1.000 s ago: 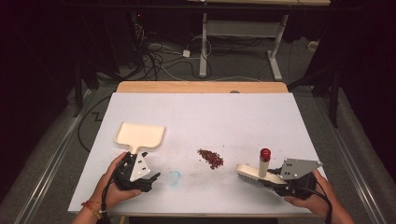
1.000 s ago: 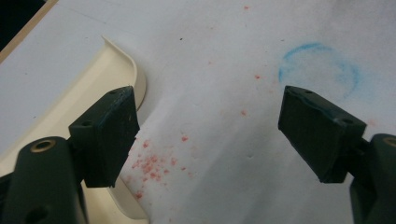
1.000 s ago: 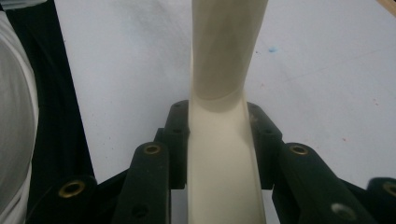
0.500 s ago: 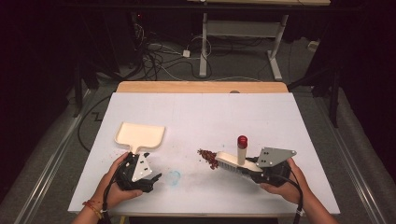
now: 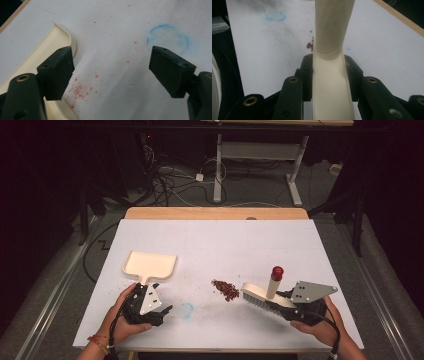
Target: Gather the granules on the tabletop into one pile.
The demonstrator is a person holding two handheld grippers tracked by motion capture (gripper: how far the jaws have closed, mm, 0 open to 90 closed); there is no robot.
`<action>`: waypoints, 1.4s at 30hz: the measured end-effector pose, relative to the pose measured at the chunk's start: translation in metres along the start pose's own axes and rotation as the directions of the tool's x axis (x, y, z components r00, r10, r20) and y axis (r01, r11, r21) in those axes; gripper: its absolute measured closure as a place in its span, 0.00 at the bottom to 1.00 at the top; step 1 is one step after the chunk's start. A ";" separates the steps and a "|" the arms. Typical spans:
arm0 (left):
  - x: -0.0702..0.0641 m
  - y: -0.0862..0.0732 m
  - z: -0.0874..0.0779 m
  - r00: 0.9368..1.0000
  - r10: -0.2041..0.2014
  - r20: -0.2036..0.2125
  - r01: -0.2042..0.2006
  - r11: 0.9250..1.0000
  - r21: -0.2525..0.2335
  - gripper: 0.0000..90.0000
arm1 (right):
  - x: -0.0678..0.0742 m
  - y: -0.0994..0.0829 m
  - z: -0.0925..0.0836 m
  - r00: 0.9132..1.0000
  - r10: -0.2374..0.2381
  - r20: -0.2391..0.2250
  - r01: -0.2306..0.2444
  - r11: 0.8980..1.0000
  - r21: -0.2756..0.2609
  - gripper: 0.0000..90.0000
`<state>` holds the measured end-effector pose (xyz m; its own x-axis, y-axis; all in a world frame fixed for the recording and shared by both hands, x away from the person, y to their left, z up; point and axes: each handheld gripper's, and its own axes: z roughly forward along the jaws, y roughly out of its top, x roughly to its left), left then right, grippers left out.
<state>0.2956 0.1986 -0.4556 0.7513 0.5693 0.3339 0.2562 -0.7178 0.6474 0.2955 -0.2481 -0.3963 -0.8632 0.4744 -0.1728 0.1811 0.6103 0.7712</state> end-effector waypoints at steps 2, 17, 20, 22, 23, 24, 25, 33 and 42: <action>0.000 0.000 0.000 1.000 -0.003 0.000 0.003 1.000 -0.004 0.22 | -0.002 -0.003 -0.002 1.000 0.009 0.016 -0.009 1.000 0.009 0.75; 0.001 0.004 0.001 1.000 -0.018 -0.016 0.018 1.000 0.002 0.22 | -0.013 -0.020 -0.027 0.997 0.039 0.069 -0.041 0.999 0.022 0.75; 0.001 0.003 0.000 1.000 -0.017 -0.023 0.017 1.000 0.002 0.22 | -0.015 -0.023 -0.036 0.997 0.052 0.058 -0.055 0.998 0.036 0.75; 0.003 0.003 -0.001 0.999 -0.027 -0.018 0.027 1.000 -0.004 0.22 | -0.016 -0.025 -0.042 0.998 0.064 0.029 -0.065 0.997 0.041 0.75; 0.003 0.002 -0.001 0.999 -0.029 -0.022 0.029 1.000 -0.003 0.22 | -0.017 -0.026 -0.045 0.997 0.070 0.019 -0.071 0.997 0.044 0.75; 0.004 0.002 -0.001 0.999 -0.036 -0.019 0.036 0.999 -0.010 0.22 | -0.017 -0.026 -0.047 0.997 0.076 0.006 -0.076 0.996 0.053 0.75; 0.004 0.002 -0.001 0.999 -0.037 -0.013 0.037 0.999 -0.011 0.22 | -0.018 -0.026 -0.048 0.997 0.079 -0.016 -0.078 0.995 0.070 0.75; 0.004 0.003 0.000 1.000 -0.029 -0.005 0.029 1.000 -0.007 0.22 | -0.029 -0.034 -0.033 0.995 0.088 -0.046 -0.079 0.982 0.173 0.75; 0.003 0.003 0.001 1.000 -0.027 -0.004 0.027 1.000 -0.005 0.22 | -0.055 -0.031 -0.023 0.998 0.068 -0.002 -0.066 0.982 0.175 0.68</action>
<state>0.2994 0.1982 -0.4536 0.7417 0.5899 0.3193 0.2732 -0.7003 0.6595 0.3268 -0.3080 -0.3968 -0.8501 0.5130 -0.1189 0.3172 0.6790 0.6621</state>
